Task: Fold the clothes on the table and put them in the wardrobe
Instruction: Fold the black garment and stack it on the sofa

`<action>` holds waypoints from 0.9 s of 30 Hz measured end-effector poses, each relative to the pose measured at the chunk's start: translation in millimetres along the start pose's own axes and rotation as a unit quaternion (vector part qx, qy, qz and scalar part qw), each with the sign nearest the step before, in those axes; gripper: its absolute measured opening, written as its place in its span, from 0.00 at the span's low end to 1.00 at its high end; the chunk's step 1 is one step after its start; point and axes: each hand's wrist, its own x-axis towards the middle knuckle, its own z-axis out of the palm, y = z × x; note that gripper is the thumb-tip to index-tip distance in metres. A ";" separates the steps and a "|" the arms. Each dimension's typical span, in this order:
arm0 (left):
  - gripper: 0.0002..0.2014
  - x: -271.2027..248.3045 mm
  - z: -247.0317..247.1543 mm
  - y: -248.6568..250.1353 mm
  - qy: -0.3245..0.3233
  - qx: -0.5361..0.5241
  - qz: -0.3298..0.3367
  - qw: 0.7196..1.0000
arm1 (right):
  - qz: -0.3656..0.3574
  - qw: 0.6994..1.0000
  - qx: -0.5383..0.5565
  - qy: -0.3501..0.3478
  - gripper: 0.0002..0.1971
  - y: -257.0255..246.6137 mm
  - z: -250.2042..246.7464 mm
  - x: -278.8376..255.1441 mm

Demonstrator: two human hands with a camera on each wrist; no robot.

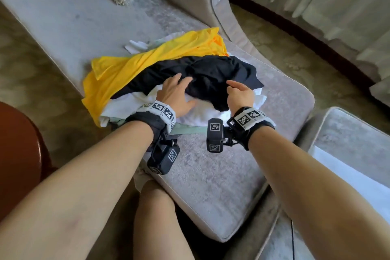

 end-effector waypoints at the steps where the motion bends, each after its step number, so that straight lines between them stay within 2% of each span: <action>1: 0.40 -3.9 -3.0 2.4 0.006 -0.005 0.005 1.000 | -0.006 1.000 0.023 -0.005 0.17 -9.9 4.2 -9.7; 3: 0.50 -8.0 -6.7 10.3 0.011 -0.022 0.008 1.000 | -0.016 0.996 0.079 -0.043 0.16 -35.1 13.1 -33.7; 4: 0.51 -11.5 -12.1 16.3 0.024 -0.046 0.009 0.999 | -0.026 0.992 0.099 -0.075 0.15 -49.8 17.9 -48.5; 5: 0.48 -16.9 -20.5 23.3 0.052 -0.088 0.006 0.995 | -0.038 0.987 0.110 -0.113 0.15 -65.5 22.0 -64.9; 6: 0.40 -24.0 -32.0 28.3 0.101 -0.142 0.002 0.985 | -0.052 0.980 0.118 -0.153 0.17 -82.7 24.4 -83.9; 8: 0.22 -47.1 -65.7 33.4 0.218 -0.250 -0.021 0.943 | -0.093 0.958 0.135 -0.236 0.18 -117.3 25.5 -126.3; 11: 0.12 -97.8 -131.3 18.8 0.339 -0.291 -0.055 0.893 | -0.168 0.910 0.169 -0.339 0.23 -157.1 17.7 -184.2; 13: 0.07 -136.8 -176.7 -3.8 0.402 -0.279 -0.066 0.869 | -0.235 0.878 0.156 -0.388 0.31 -170.1 19.8 -216.2; 15: 0.09 -181.8 -220.1 -25.7 0.450 -0.272 -0.080 0.847 | -0.283 0.848 0.097 -0.437 0.39 -172.4 36.1 -251.5; 16: 0.11 -205.0 -238.1 -35.2 0.461 -0.266 -0.080 0.843 | -0.285 0.833 0.067 -0.470 0.41 -170.7 46.5 -273.2; 19: 0.20 -273.4 -278.6 -50.9 0.474 -0.213 -0.064 0.852 | -0.297 0.774 0.007 -0.559 0.52 -155.7 78.1 -339.7; 21: 0.20 -314.1 -298.9 -59.5 0.497 -0.175 -0.073 0.847 | -0.359 0.738 -0.012 -0.571 0.59 -146.6 95.7 -384.7; 23: 0.21 -351.0 -317.1 -68.3 0.520 -0.154 -0.101 0.834 | -0.418 0.719 -0.018 -0.555 0.63 -145.1 110.3 -419.1; 25: 0.18 -386.4 -331.9 -83.4 0.540 -0.144 -0.117 0.821 | -0.440 0.721 -0.034 -0.534 0.59 -148.2 122.0 -446.9; 27: 0.14 -420.8 -342.4 -101.4 0.558 -0.149 -0.118 0.808 | -0.446 0.739 -0.041 -0.504 0.49 -151.4 130.5 -470.0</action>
